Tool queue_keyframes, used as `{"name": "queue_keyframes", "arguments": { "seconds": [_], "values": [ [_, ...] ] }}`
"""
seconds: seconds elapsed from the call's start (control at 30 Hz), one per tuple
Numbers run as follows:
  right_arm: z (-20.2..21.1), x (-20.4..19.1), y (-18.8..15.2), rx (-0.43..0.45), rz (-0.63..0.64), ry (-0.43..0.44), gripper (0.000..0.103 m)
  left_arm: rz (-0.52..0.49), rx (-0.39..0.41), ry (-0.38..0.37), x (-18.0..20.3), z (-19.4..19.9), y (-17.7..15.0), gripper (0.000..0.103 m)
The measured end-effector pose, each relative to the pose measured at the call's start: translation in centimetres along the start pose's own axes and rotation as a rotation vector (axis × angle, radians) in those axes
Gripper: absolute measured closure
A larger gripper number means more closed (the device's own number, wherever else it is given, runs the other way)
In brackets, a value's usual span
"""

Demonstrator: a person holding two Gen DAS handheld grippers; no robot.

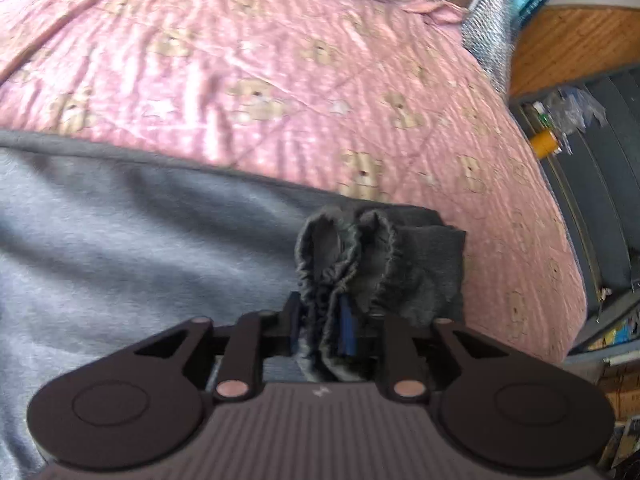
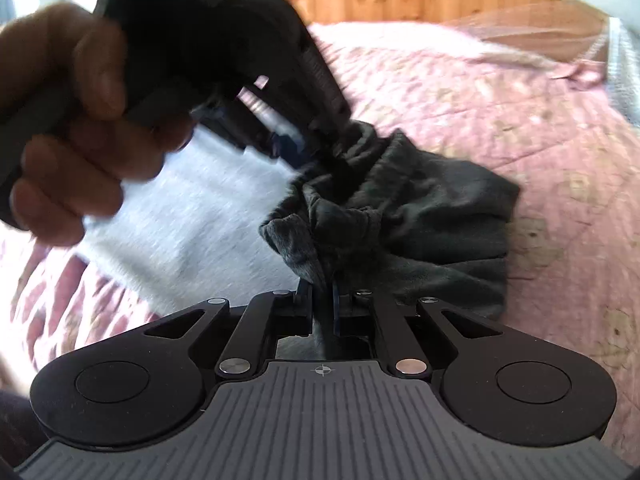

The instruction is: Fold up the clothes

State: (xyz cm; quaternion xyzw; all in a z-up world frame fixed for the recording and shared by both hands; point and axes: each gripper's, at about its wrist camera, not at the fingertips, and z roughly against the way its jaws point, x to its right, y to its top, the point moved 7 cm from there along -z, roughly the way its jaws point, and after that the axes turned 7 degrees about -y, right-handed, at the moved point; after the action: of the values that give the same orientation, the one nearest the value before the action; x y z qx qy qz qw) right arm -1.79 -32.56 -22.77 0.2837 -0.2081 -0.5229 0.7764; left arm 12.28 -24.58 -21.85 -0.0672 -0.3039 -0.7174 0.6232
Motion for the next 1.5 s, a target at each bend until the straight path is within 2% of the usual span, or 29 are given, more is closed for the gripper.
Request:
{"name": "queue_keyframes", "arguments": {
  "seconds": [0.03,0.1,0.13,0.17,0.2,0.23,0.3,0.37,0.43,0.53,0.57,0.6,0.63,0.67,0.7,0.8,0.87,0.93,1.0,1.03,1.07,1.13,1.17,1.27,1.33,1.37,1.4,1.47,1.5],
  "values": [
    [0.3,-0.1,-0.1,-0.011,0.003,0.023,0.095,-0.009,0.025,0.006,0.1,0.8,0.3,0.074],
    [1.2,0.1,0.0,-0.021,-0.009,0.063,0.086,-0.041,0.083,0.016,0.3,2.9,1.2,0.065],
    [2.3,0.8,0.2,-0.003,-0.054,0.072,0.085,-0.067,0.107,0.014,0.7,3.8,1.7,0.064],
    [3.4,1.9,0.5,0.017,-0.112,0.074,0.08,-0.098,0.123,0.0,1.3,4.7,2.3,0.058],
    [4.7,3.3,0.5,0.04,-0.19,0.068,0.071,-0.135,0.116,-0.027,2.3,5.0,2.9,0.052],
    [5.8,4.8,0.4,0.058,-0.273,0.055,0.068,-0.173,0.091,-0.06,3.4,4.8,3.6,0.051],
    [6.8,8.4,-0.5,0.073,-0.458,0.011,0.066,-0.267,0.037,-0.101,6.2,3.3,4.6,0.048],
    [5.9,11.4,-2.4,0.037,-0.629,-0.007,0.066,-0.393,-0.009,-0.08,9.1,0.1,5.2,0.041],
    [4.2,12.3,-3.9,-0.001,-0.712,0.023,0.066,-0.506,-0.058,-0.054,11.7,-3.3,5.7,0.044],
    [1.9,12.5,-5.6,-0.049,-0.799,0.092,0.066,-0.598,-0.162,0.007,12.8,-8.4,5.2,0.049],
    [1.2,12.4,-6.0,-0.064,-0.815,0.115,0.068,-0.618,-0.198,0.045,12.3,-9.7,4.8,0.071],
    [0.9,11.8,-6.3,-0.072,-0.803,0.129,0.093,-0.636,-0.221,0.072,11.9,-10.7,4.5,0.091],
    [1.0,11.2,-6.5,-0.073,-0.783,0.122,0.095,-0.644,-0.215,0.082,11.4,-11.0,4.6,0.091],
    [1.3,10.8,-6.8,-0.072,-0.772,0.111,0.095,-0.63,-0.2,0.092,10.9,-11.0,5.1,0.099],
    [1.7,10.5,-7.1,-0.072,-0.766,0.103,0.096,-0.599,-0.194,0.104,10.4,-11.1,5.6,0.103],
    [3.0,9.7,-8.5,-0.079,-0.765,0.107,0.096,-0.519,-0.181,0.141,8.9,-11.3,7.2,0.103],
    [3.4,9.7,-8.9,-0.078,-0.78,0.129,0.096,-0.522,-0.192,0.148,8.4,-11.1,7.7,0.103],
    [3.6,10.2,-8.5,-0.067,-0.774,0.129,0.095,-0.535,-0.196,0.092,8.8,-10.0,7.8,0.098],
    [3.6,10.8,-7.7,-0.061,-0.748,0.129,0.091,-0.567,-0.203,0.018,9.7,-8.5,7.2,0.077],
    [3.6,11.0,-7.3,-0.059,-0.733,0.129,0.09,-0.618,-0.207,-0.012,10.3,-8.0,6.6,0.07],
    [3.6,11.0,-7.1,-0.061,-0.713,0.132,0.087,-0.67,-0.212,-0.042,10.8,-7.5,6.1,0.058],
    [3.4,10.9,-6.8,-0.071,-0.678,0.144,0.084,-0.749,-0.249,-0.096,11.7,-7.4,4.9,0.055],
    [3.2,10.8,-6.8,-0.077,-0.664,0.15,0.084,-0.767,-0.272,-0.095,12.0,-7.9,4.5,0.055],
    [3.0,10.5,-6.8,-0.077,-0.638,0.157,0.084,-0.753,-0.329,-0.093,11.9,-10.1,4.0,0.056],
    [3.0,10.3,-6.7,-0.072,-0.631,0.156,0.084,-0.728,-0.37,-0.112,12.0,-11.2,3.6,0.061],
    [2.9,10.2,-6.7,-0.072,-0.627,0.148,0.083,-0.733,-0.368,-0.103,12.1,-11.2,3.6,0.088],
    [2.8,10.1,-6.6,-0.073,-0.623,0.14,0.084,-0.737,-0.366,-0.093,12.2,-11.3,3.6,0.092],
    [2.8,10.0,-6.7,-0.075,-0.613,0.122,0.097,-0.731,-0.354,-0.082,12.3,-11.2,3.8,0.094],
    [3.2,9.8,-6.9,-0.079,-0.604,0.111,0.098,-0.696,-0.334,-0.092,12.4,-10.9,4.6,0.095]
  ]
}}
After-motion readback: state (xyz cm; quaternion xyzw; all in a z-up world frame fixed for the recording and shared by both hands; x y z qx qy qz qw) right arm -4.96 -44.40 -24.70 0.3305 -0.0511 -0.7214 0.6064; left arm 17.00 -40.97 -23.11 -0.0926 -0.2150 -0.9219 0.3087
